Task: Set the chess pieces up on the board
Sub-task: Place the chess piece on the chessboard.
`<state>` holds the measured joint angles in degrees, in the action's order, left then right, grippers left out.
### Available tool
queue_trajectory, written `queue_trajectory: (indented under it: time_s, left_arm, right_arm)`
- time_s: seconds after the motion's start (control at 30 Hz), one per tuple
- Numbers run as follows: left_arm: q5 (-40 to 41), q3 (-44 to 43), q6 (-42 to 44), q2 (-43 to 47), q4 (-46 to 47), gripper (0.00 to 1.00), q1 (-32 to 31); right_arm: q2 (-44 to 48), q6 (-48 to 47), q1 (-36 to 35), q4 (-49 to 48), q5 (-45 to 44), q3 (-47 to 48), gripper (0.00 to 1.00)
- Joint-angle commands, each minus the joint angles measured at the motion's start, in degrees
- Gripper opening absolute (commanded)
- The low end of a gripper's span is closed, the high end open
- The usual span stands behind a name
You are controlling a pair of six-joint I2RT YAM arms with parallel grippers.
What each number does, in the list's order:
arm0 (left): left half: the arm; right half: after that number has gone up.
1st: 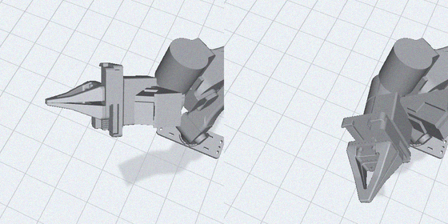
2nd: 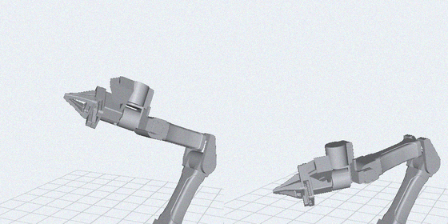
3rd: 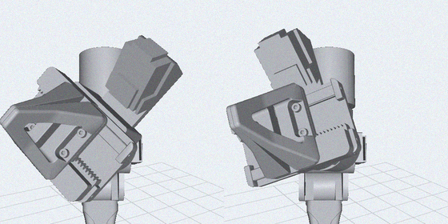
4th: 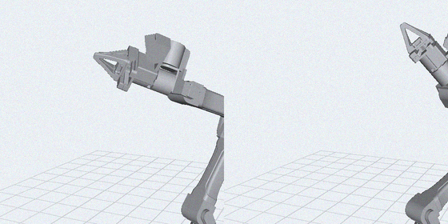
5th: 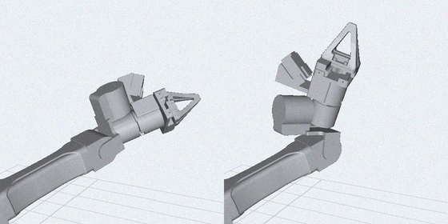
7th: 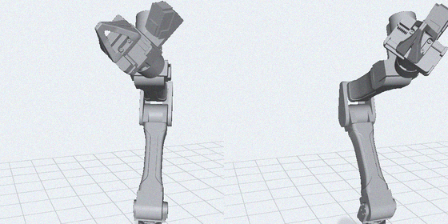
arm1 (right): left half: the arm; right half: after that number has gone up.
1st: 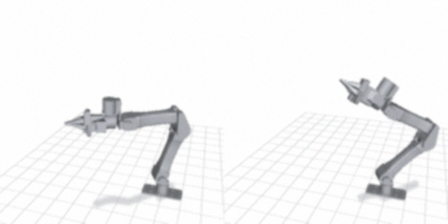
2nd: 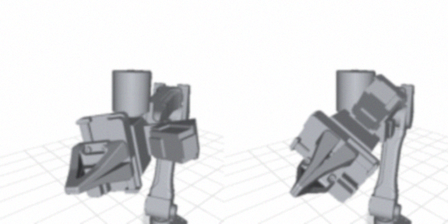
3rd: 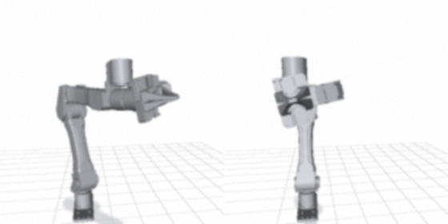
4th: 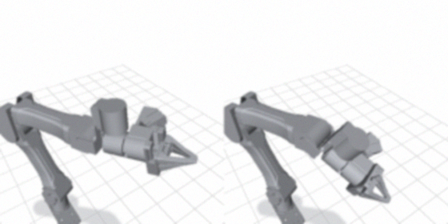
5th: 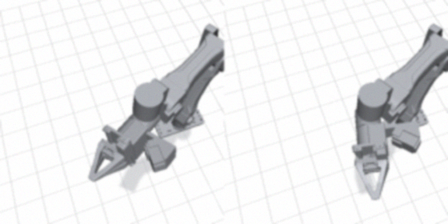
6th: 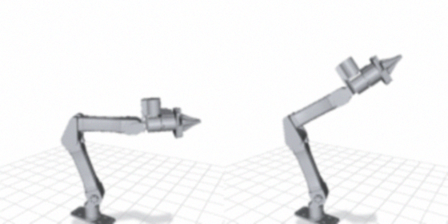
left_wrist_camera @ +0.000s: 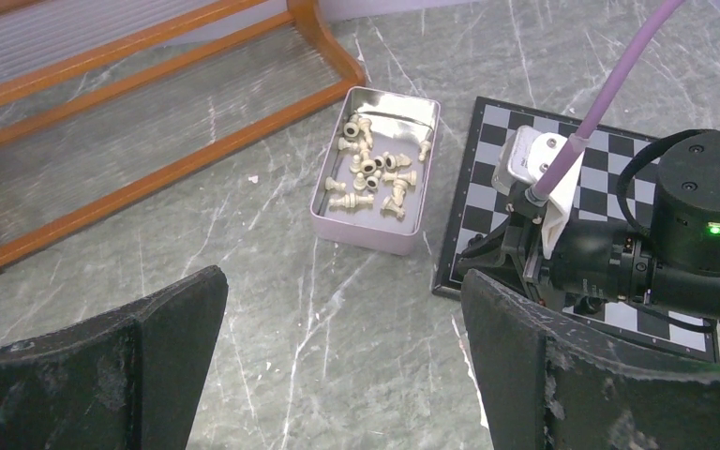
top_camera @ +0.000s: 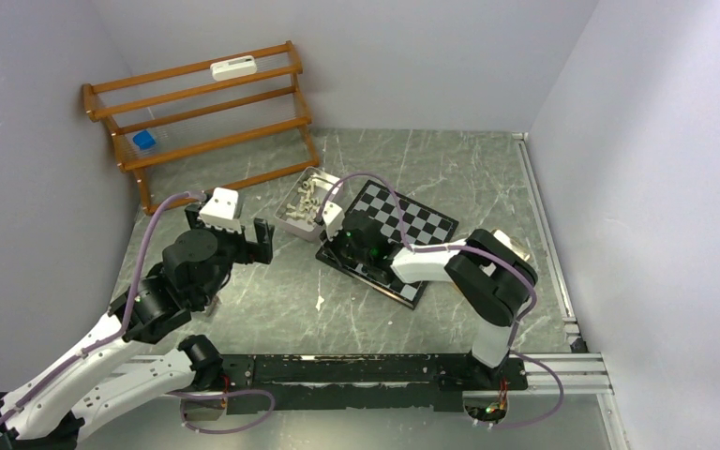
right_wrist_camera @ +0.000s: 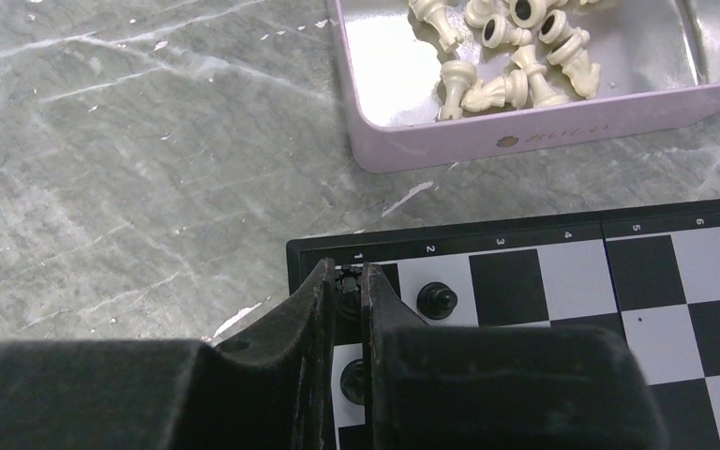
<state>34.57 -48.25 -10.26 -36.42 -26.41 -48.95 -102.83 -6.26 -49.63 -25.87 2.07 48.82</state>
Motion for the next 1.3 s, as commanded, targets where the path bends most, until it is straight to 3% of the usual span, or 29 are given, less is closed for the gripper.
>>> queue_trajectory:
  time_s: [0.0, 0.43, 0.83, 1.13, 1.27]
  left_arm:
    - [1.2, -0.2, 0.5, 1.1, 0.5, 1.00, 0.2]
    - [0.7, 0.0, 0.8, 1.6, 1.0, 1.00, 0.1]
    - [0.4, -0.2, 0.9, 0.9, 0.8, 1.00, 0.1]
    - [0.1, 0.1, 0.2, -1.0, 0.7, 1.00, 0.2]
    - [-1.9, 0.2, -1.9, -3.0, 0.9, 1.00, 0.1]
  right_arm:
    - [-1.1, 0.5, -0.4, -0.9, -0.2, 1.1, 0.15]
    - [0.7, -0.1, -0.4, 1.6, -0.6, 1.7, 0.32]
    - [4.5, 2.7, -0.3, 6.6, -1.8, 5.5, 0.34]
    - [11.4, 13.5, -0.3, 17.9, -10.0, 10.3, 0.36]
    - [18.2, 22.9, 0.5, 22.9, -16.7, 9.3, 0.38]
